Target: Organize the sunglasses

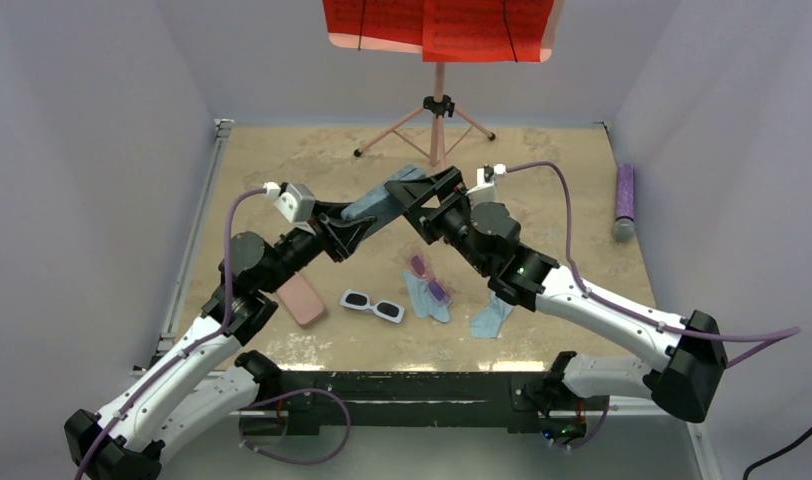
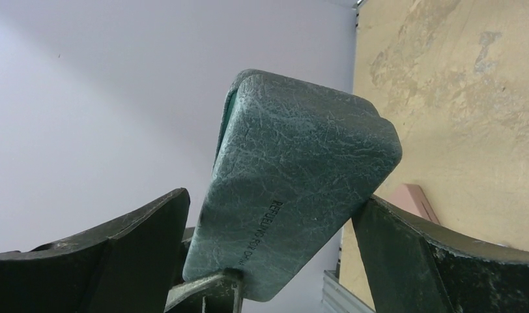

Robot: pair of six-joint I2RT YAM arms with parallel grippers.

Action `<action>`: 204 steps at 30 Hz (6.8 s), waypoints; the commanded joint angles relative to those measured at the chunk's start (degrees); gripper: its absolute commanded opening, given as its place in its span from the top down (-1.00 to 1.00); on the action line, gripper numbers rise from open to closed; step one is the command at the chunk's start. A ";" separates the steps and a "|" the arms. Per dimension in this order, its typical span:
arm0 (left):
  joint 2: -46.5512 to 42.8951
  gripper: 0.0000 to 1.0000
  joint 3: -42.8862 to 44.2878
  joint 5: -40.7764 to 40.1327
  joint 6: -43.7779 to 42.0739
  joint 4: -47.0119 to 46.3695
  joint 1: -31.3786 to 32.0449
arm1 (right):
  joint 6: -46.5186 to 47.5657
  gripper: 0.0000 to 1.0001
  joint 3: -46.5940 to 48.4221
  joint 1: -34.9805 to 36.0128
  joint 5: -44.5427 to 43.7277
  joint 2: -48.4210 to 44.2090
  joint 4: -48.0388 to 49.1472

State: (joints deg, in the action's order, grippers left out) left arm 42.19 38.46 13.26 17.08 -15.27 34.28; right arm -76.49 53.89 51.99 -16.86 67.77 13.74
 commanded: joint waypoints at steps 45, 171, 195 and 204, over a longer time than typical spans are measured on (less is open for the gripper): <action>10.81 -1.00 -1.10 41.30 38.46 -23.16 -0.71 | 39.31 1.00 -6.02 -11.12 61.22 -14.96 6.37; 20.04 1.00 7.09 54.04 19.00 -5.87 -6.48 | 53.94 -0.66 3.15 -9.56 67.40 -8.78 -25.15; 23.58 1.00 7.88 53.95 -2.01 13.79 -6.42 | 50.62 0.60 0.20 -9.53 73.22 -11.19 -19.46; 25.46 1.00 5.74 48.98 -9.26 21.52 -6.44 | 41.26 1.00 -2.86 -9.73 67.06 -17.46 -10.79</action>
State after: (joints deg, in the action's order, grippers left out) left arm 66.35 46.13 73.71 17.76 -1.87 28.82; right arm -26.52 49.08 41.93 45.50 57.36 -10.26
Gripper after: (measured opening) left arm 0.729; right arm 0.716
